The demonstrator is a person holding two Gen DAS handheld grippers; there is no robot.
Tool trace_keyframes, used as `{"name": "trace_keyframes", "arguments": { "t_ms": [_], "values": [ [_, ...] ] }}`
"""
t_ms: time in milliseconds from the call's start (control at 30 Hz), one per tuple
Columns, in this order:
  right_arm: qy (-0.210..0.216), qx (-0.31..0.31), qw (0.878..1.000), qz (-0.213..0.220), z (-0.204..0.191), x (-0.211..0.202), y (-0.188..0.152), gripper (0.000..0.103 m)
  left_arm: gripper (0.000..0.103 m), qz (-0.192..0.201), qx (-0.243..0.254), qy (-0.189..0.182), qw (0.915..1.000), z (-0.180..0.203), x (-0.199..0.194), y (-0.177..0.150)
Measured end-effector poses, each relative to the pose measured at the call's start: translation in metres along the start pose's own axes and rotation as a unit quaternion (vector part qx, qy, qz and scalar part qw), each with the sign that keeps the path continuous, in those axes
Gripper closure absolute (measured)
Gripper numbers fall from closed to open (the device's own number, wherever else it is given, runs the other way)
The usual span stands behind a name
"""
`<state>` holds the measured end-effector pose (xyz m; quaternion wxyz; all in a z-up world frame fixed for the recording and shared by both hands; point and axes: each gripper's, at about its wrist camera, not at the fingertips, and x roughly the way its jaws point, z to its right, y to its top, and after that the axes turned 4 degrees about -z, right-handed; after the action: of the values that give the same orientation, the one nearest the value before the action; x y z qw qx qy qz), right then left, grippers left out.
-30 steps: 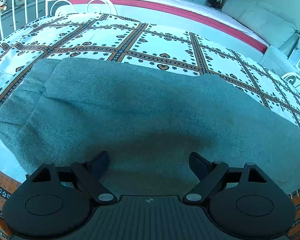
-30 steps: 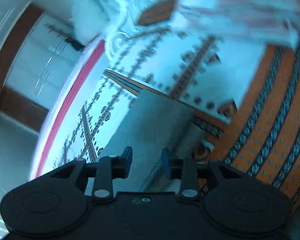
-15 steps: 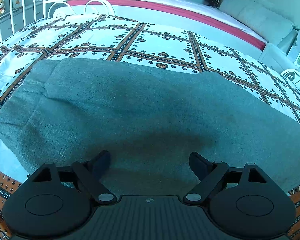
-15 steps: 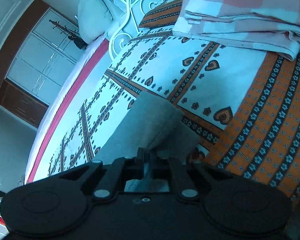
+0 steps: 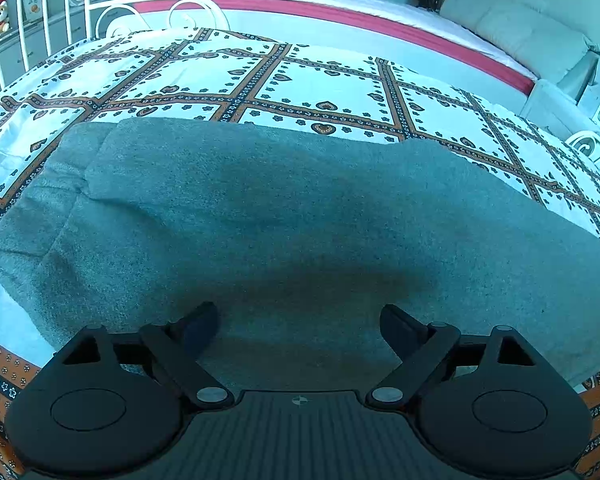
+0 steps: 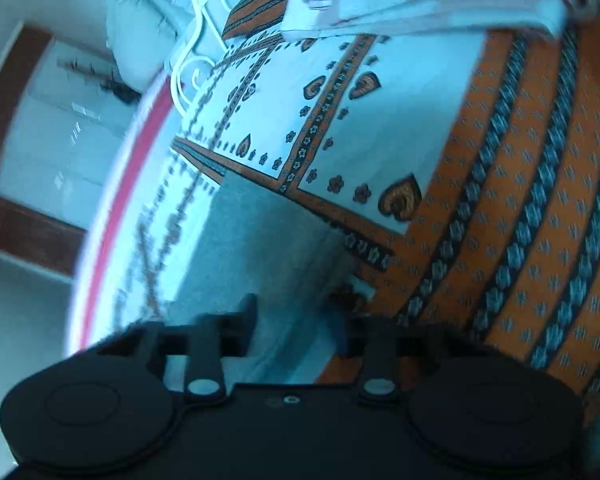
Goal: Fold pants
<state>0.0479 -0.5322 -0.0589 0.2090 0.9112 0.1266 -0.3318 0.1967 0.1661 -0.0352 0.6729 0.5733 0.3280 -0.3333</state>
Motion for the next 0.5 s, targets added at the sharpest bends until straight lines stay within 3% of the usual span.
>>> {"name": "trace_keyframes", "arguments": {
  "t_ms": [100,200,233,267,333,367,400,433,500],
  "values": [
    [0.014,-0.115,0.99,0.078,-0.035,-0.028,0.0,0.102,0.015,0.005,0.0,-0.001,1.0,-0.001,-0.002,-0.001],
    [0.002,-0.245,0.959,0.144,-0.071,-0.049,-0.019,0.102,0.015,0.006,0.0,-0.003,1.0,-0.003,-0.002,-0.002],
    [-0.01,-0.248,0.958,0.145,-0.071,-0.047,-0.02,0.102,0.015,0.004,0.005,-0.002,1.0,-0.002,-0.001,-0.002],
    [-0.034,-0.229,0.965,0.127,-0.063,-0.035,-0.017,0.101,0.015,0.003,0.011,0.001,0.9999,-0.001,-0.001,-0.002],
    [-0.099,-0.145,0.984,0.04,-0.034,0.003,0.0,0.091,0.015,0.002,0.016,0.006,0.9999,0.002,0.0,-0.001],
    [-0.085,-0.091,0.992,0.022,-0.014,0.008,0.006,0.094,0.015,0.002,0.014,0.006,0.9999,0.002,-0.001,-0.001],
    [-0.047,-0.046,0.997,0.041,-0.004,-0.004,0.009,0.09,0.015,0.003,0.011,0.005,0.9999,0.002,-0.002,-0.001],
    [-0.04,-0.039,0.997,0.055,-0.004,-0.015,0.01,0.089,0.015,0.004,0.008,0.004,1.0,0.001,-0.003,-0.001],
    [-0.075,-0.069,0.99,0.095,-0.014,-0.034,0.006,0.092,0.015,0.005,0.005,0.002,1.0,0.001,-0.003,0.0]
  ]
}}
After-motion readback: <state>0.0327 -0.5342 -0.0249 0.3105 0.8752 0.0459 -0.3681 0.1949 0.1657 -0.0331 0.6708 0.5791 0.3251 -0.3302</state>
